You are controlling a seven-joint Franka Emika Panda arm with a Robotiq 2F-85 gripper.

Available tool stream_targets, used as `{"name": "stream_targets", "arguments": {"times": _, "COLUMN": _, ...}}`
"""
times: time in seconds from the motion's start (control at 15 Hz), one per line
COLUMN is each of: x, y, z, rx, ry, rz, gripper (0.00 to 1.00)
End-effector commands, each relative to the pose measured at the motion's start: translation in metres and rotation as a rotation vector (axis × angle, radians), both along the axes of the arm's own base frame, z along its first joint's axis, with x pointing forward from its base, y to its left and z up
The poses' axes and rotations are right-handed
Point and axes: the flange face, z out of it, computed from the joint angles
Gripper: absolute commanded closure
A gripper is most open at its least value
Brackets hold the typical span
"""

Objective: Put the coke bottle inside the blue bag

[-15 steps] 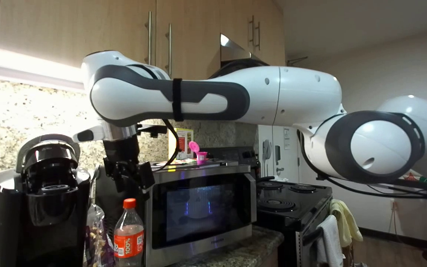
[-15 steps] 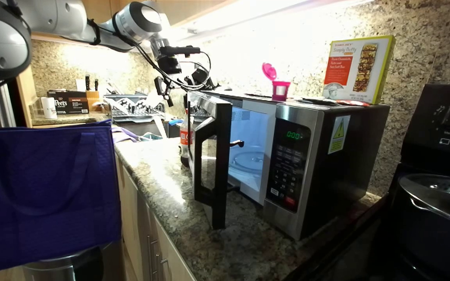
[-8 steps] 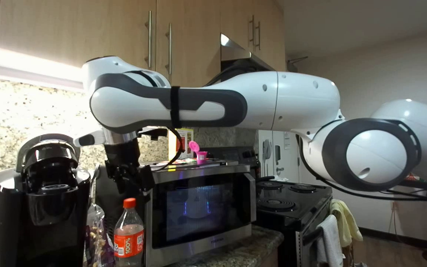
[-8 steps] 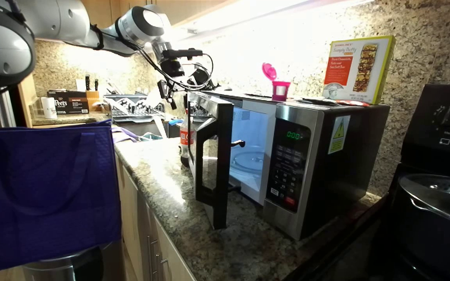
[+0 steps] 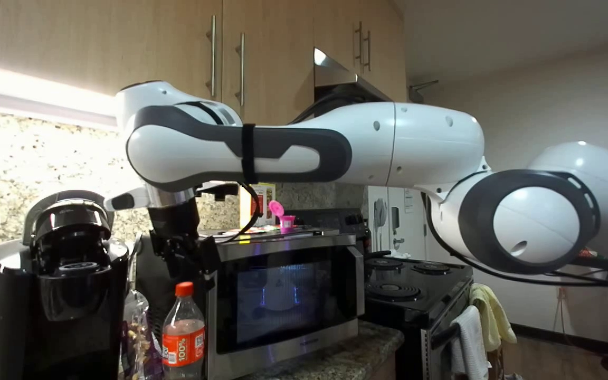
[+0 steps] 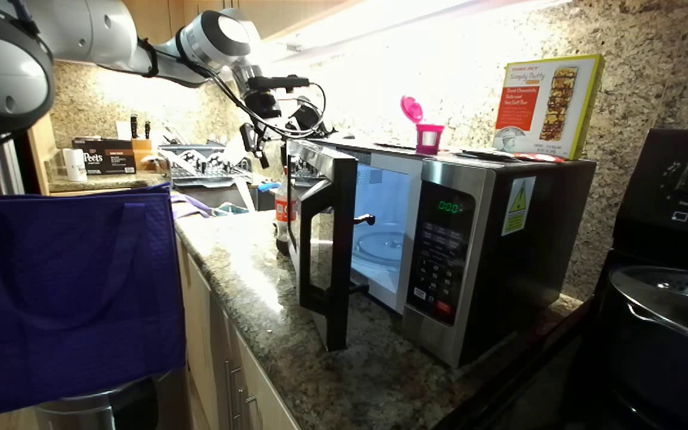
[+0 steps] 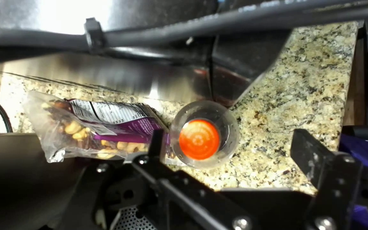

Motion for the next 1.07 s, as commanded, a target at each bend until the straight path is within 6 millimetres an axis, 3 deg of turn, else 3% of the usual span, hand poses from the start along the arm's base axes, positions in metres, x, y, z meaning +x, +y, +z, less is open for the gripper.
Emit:
{"name": "stream_targets", "arguments": {"times": 0.0, "x": -0.001, "y": -0.002, "z": -0.013, "rx": 0.048, "ry": 0.054, "rz": 0.000, "gripper": 0.00}}
{"name": "stream_targets", "arguments": {"times": 0.27, "x": 0.010, "y": -0.008, "z": -0.029, "rx": 0.122, "ry": 0.058, "rz": 0.051, "gripper": 0.00}}
{"name": "stream_targets", "arguments": {"times": 0.6, "x": 0.016, "y": -0.018, "z": -0.027, "rx": 0.110, "ry": 0.026, "rz": 0.050, "gripper": 0.00}}
{"name": "stream_targets", "arguments": {"times": 0.67, "x": 0.017, "y": -0.018, "z": -0.026, "rx": 0.108, "ry": 0.014, "rz": 0.047, "gripper": 0.25}}
{"name": "stream_targets", "arguments": {"times": 0.8, "x": 0.018, "y": -0.018, "z": -0.025, "rx": 0.101, "ry": 0.007, "rz": 0.046, "gripper": 0.32}}
{"name": "stream_targets", "arguments": {"times": 1.0, "x": 0.018, "y": -0.018, "z": -0.026, "rx": 0.099, "ry": 0.010, "rz": 0.055, "gripper": 0.54}}
